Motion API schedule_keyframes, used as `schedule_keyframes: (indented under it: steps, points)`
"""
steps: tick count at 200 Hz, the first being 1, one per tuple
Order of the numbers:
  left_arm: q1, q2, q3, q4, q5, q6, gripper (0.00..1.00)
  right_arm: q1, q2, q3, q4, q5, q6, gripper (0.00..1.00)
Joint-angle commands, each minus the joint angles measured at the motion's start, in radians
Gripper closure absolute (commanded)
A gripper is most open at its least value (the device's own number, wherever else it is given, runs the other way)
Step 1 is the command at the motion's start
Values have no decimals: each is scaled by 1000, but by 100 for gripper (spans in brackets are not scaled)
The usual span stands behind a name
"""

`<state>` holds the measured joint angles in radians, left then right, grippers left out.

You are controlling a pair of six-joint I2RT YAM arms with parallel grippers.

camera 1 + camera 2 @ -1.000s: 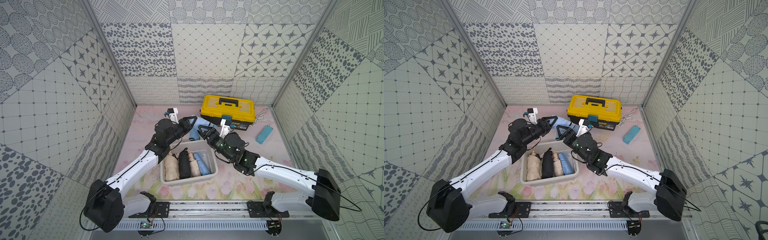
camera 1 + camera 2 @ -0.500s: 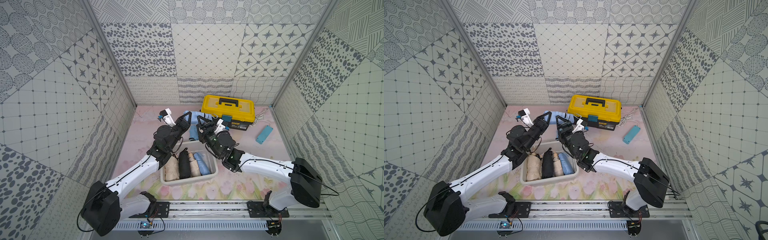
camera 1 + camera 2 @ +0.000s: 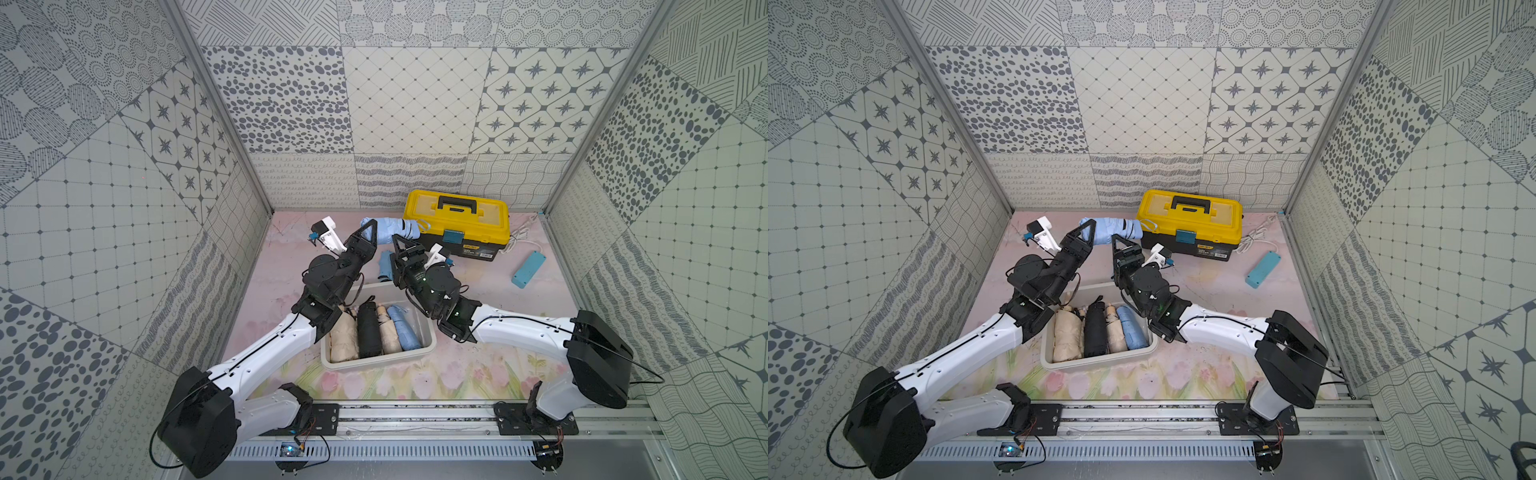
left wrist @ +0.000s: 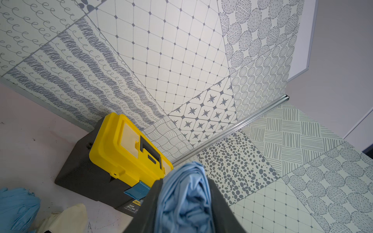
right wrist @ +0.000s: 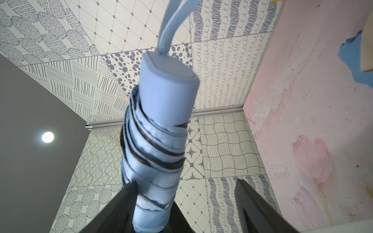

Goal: Put the umbrella into the storage box
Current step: Pick up the umbrella from the center of the board.

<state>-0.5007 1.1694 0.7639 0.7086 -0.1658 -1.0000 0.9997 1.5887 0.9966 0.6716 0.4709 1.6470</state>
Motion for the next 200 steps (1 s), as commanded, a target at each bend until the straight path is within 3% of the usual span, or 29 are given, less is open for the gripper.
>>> schedule_keyframes:
  steps: [1, 40, 86, 155, 171, 200]
  points:
    - [-4, -16, -6, 172, 0, -26, 100, -1, 28, 49, 103, -26, -46, 19]
    - [-5, -27, -20, 129, -43, -65, 100, 3, 33, 56, 126, -26, -82, 20]
    - [-6, -40, -31, 69, -109, -106, 100, 19, -2, 8, 50, 18, -33, 20]
    - [-12, -59, -49, 38, -100, -147, 100, 5, 67, 60, 115, -13, -67, 19]
    - [-13, -64, -53, 34, -95, -153, 100, -4, 78, 74, 116, -18, -70, 22]
    - [-19, -71, -59, 26, -93, -162, 100, -22, 100, 109, 117, -36, -84, 37]
